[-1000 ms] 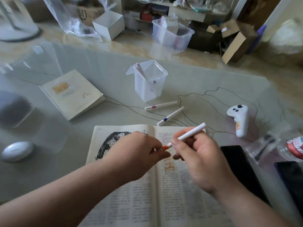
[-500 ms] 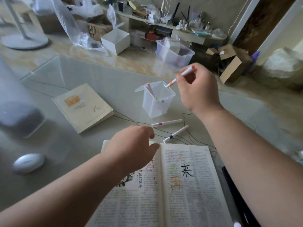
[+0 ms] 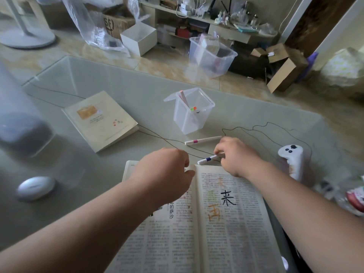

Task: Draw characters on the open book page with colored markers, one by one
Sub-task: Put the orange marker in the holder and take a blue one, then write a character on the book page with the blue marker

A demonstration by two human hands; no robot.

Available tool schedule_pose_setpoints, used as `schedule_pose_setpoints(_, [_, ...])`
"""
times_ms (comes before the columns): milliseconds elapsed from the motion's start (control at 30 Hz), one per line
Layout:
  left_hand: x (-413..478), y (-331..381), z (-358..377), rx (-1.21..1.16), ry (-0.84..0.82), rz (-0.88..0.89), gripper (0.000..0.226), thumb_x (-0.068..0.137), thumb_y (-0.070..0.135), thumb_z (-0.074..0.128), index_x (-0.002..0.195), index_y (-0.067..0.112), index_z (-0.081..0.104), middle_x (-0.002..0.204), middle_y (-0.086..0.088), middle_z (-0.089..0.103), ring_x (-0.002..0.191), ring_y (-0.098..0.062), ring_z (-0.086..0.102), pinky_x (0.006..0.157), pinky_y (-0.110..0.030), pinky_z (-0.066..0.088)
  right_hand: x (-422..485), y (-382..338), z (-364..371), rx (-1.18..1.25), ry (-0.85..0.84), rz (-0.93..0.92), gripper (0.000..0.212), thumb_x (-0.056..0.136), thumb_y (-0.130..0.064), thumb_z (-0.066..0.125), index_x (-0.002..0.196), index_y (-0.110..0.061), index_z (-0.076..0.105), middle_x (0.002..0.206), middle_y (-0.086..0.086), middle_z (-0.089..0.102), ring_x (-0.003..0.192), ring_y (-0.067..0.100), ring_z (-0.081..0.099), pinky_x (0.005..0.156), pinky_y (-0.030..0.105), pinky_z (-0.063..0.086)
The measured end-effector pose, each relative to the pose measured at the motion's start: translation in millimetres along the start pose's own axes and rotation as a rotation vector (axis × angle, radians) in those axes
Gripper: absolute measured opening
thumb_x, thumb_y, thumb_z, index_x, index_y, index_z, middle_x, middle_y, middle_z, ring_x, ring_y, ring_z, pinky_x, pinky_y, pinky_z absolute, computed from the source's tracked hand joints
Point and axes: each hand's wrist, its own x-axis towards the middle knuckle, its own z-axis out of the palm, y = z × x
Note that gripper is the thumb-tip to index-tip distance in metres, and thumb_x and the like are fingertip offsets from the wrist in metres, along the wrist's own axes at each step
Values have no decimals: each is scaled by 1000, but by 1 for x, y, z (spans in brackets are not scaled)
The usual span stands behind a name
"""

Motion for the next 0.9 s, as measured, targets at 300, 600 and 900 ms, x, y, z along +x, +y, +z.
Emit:
schedule_pose_setpoints(300, [-8, 14, -5, 8, -39, 13, 28, 91, 54, 50, 107, 35, 63, 99, 12, 67, 95, -15, 61, 50, -18, 24, -27, 19, 3, -96, 133, -119, 7, 79, -21, 61, 84, -22, 66, 90, -4, 63, 102, 23, 53, 83, 32, 36])
schedule_pose_setpoints(600, [-26, 29, 0, -102, -348, 333, 41, 89, 53, 61, 127, 44, 50, 116, 25, 58, 98, 1, 58, 85, -21, 48, -170, -3, -33, 461, 76, -20, 10, 84, -50, 71, 94, -46, 69, 78, -15, 72, 70, 5, 64, 64, 25, 51])
schedule_pose_setpoints(900, [-54, 52, 22, -379, -404, 345, 28, 93, 49, 55, 76, 27, 61, 73, 11, 62, 70, -9, 59, 67, -33, 50, -200, -9, -20, 1476, 31, 96, 24, 79, -31, 75, 79, -7, 74, 62, 12, 63, 53, 22, 57, 56, 33, 48])
